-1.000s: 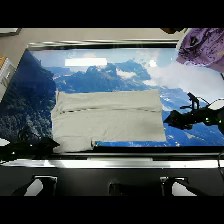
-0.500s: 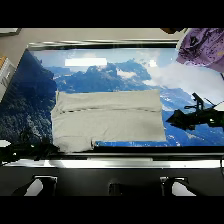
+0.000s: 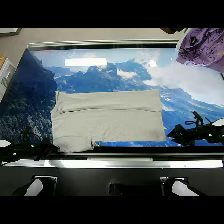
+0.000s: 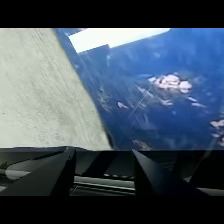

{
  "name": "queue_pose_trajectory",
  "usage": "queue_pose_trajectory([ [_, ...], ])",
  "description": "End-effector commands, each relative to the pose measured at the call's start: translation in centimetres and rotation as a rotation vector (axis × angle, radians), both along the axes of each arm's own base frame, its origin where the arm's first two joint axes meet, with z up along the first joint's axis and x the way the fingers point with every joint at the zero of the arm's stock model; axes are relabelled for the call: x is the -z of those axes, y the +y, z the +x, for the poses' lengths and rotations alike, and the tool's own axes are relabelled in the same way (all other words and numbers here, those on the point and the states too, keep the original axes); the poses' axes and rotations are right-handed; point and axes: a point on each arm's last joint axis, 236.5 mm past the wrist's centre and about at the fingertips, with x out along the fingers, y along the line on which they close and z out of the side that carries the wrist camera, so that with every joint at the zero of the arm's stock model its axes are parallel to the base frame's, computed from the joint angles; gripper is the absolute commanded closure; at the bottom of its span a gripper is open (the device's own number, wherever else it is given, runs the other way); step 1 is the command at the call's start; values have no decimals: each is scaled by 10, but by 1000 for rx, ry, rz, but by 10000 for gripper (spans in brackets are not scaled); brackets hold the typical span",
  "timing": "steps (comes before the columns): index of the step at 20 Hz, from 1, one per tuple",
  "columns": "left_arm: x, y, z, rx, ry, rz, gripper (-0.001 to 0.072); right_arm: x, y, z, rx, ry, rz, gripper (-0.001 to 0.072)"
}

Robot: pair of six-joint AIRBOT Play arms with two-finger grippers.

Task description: Fold the clothes and pants, and hang the long-sleeved shirts on hangers.

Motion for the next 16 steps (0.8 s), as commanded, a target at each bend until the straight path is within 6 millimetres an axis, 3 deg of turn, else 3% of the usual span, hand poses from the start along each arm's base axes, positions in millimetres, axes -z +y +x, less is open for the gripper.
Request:
queue_pose_trajectory([
  [1,0,0,1,0,-2,3,686,14,9,0,28,-32,27,295],
  [7,0,2,2,-4,-5,9,687,20,26,0,67,-60,90,329],
  [10,-1,3,3,-4,-10,13,686,21,24,11,98,-102,85,435],
  [11,-3,6,6,-5,-17,19,687,18,26,16,103,-121,95,532],
  [12,-6,8,9,-2,-26,25,687,15,28,18,102,-134,110,681],
  [16,-42,22,18,-59,35,19,687,-3,34,13,140,-101,135,678],
])
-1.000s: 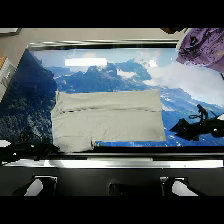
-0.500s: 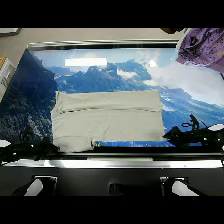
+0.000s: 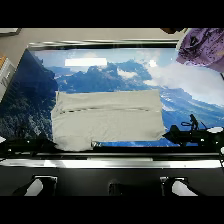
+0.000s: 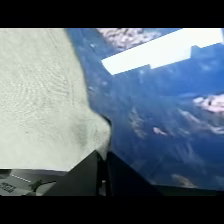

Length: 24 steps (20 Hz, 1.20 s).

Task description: Fold the clothes and pants, and hang the long-sleeved shirts on hangers.

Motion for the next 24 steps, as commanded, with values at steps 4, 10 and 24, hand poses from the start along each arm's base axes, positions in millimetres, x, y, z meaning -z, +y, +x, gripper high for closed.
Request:
queue_pose_trajectory([
  [4,-66,22,-20,-37,98,123,687,-46,3,-25,72,61,-35,679],
  [10,-117,18,9,-115,-99,144,688,-120,13,-10,100,-178,-77,680],
  [24,-101,53,221,-45,-240,3,688,-111,3,208,-89,-289,-384,679],
])
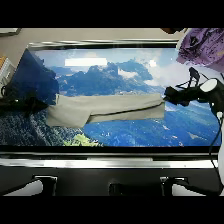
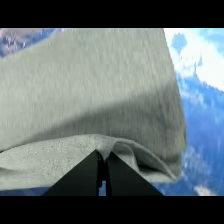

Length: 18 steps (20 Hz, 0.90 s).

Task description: Fold the clothes and pants, and hang the long-sleeved shirts on hangers.

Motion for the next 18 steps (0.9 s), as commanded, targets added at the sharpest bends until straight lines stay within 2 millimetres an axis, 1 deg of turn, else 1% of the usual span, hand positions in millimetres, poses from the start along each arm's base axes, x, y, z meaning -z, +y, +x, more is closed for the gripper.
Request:
queue_pose_trajectory([
  [1,9,4,50,14,-14,-12,688,10,-10,34,22,-8,-35,679],
  [4,18,9,78,-3,-13,-14,688,16,-21,46,60,-26,-65,679],
  [8,35,11,106,-48,-15,-20,688,15,-30,64,124,-86,-70,679],
  [10,39,11,122,-88,-41,-45,688,18,-33,72,153,-103,-64,679],
  [11,42,12,129,-114,-53,-61,688,22,-33,76,164,-107,-55,679],
  [13,54,9,140,-140,-54,-83,688,34,-30,83,183,-103,-23,678],
  [16,81,-6,145,-123,-20,-84,685,59,-23,86,197,-63,26,676],
  [17,88,-10,145,-118,-10,-86,660,67,-22,85,194,-44,29,653],
  [18,92,-12,146,-115,-7,-85,581,71,-21,82,190,-28,32,589],
])
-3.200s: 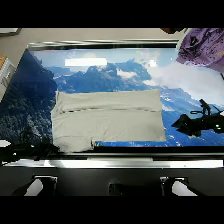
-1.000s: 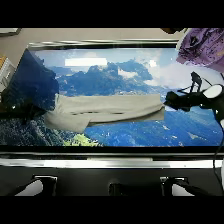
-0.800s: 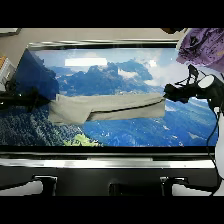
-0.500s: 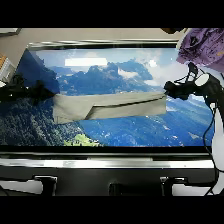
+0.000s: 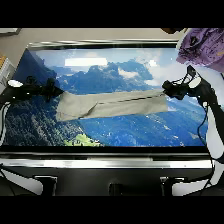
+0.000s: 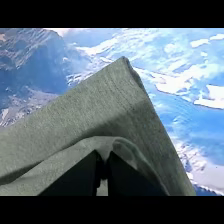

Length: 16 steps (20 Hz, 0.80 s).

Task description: Fold the clothes and pants, and hang the long-sleeved shirts on hangers.

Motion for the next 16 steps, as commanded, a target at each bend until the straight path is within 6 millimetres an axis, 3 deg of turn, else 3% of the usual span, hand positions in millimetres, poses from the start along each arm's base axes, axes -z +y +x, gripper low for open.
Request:
queue_pose_trajectory([
  [1,16,-6,9,0,-4,9,417,16,6,-2,3,41,41,494],
  [2,11,-4,10,13,-24,25,290,11,6,-9,-14,68,49,378],
  [3,1,2,11,33,-57,47,264,4,1,-17,-33,96,44,330],
  [4,-12,8,12,46,-91,69,264,-4,-13,-24,-39,125,31,322],
  [5,-28,15,13,60,-130,101,264,-9,-29,-29,-23,145,33,253],
  [7,-57,27,9,90,-189,194,263,-10,-58,-36,37,157,104,229],
  [10,-80,36,-3,138,-205,351,262,-1,-53,-33,-18,122,279,158],
  [11,-85,35,-5,152,-210,385,263,5,-52,-32,-33,120,292,103],
  [16,-97,25,-8,178,-225,403,262,39,-29,-27,-127,127,325,103],
])
